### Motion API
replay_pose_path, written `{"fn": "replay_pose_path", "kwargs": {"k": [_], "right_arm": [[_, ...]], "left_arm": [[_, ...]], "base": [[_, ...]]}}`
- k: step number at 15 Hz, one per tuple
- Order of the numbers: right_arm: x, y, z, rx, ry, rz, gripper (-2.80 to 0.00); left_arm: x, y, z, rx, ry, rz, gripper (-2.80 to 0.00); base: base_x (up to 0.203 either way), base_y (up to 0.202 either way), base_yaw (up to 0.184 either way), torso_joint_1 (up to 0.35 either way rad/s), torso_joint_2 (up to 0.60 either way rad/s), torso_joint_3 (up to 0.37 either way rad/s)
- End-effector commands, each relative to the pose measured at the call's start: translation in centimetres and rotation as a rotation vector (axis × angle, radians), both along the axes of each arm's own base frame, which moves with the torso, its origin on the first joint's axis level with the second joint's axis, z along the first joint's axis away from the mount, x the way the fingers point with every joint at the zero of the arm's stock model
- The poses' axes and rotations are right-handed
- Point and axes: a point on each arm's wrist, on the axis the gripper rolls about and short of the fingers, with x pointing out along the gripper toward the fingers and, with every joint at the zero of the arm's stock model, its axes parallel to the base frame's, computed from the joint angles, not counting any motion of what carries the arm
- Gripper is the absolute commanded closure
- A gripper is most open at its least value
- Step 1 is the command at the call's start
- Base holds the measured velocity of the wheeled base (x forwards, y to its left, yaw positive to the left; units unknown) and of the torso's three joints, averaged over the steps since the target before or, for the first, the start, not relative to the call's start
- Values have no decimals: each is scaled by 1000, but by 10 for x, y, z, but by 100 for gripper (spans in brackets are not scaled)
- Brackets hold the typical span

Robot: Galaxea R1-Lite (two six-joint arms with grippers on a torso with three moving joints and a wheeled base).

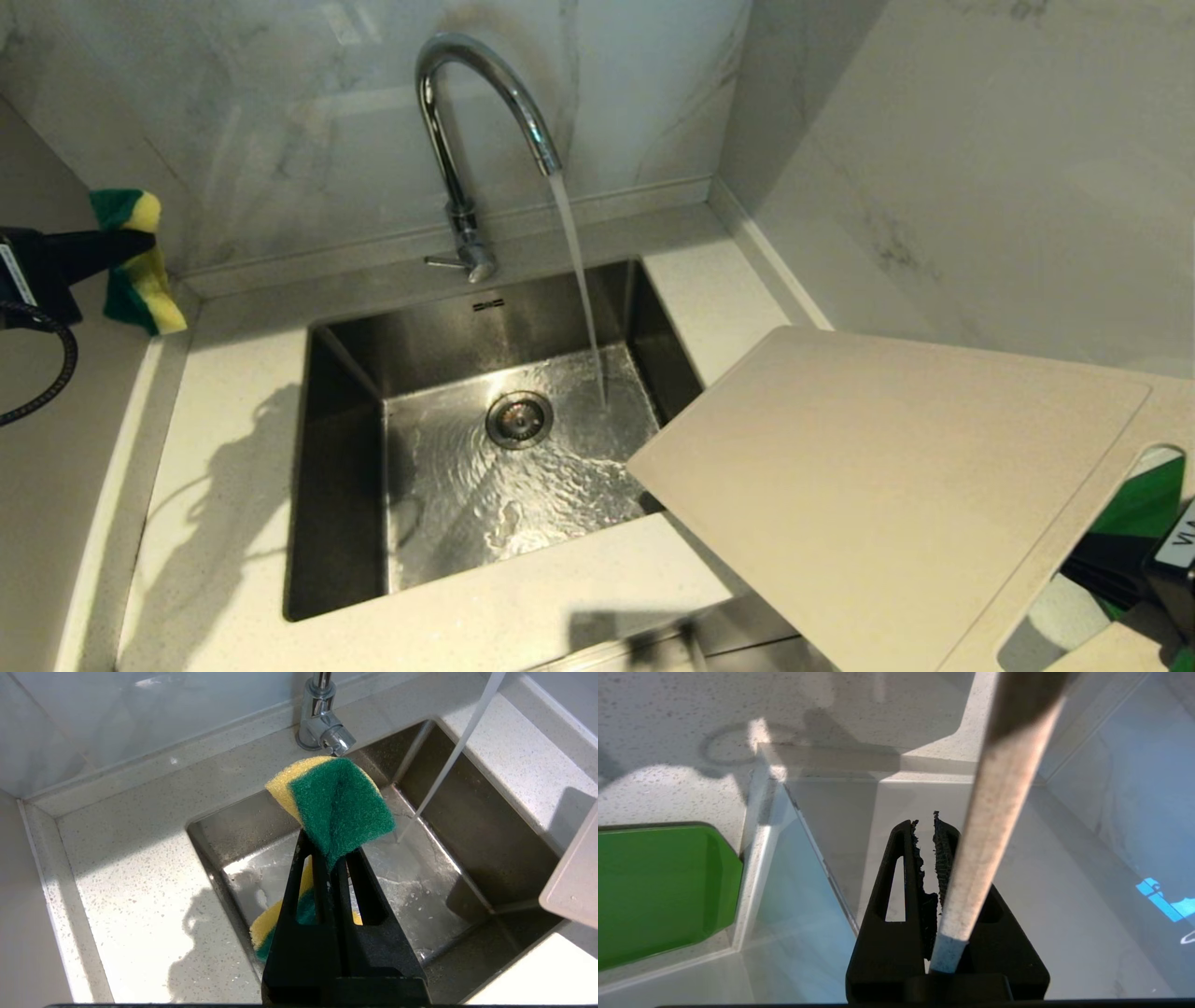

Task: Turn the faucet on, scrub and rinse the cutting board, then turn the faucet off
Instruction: Scrub the cutting board underwater

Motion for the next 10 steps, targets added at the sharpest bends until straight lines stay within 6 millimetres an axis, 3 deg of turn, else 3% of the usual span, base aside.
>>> {"fn": "replay_pose_path", "kwargs": {"k": [1, 10], "right_arm": [[1, 0, 3, -6, -7, 6, 0], [10, 8, 14, -51, -14, 106, 0]], "left_arm": [[-1, 0, 1, 0, -3, -2, 0], [-2, -2, 0, 0, -3, -13, 0]], "base": [[0, 0, 0, 0, 0, 0], [0, 0, 0, 0, 0, 0]]}}
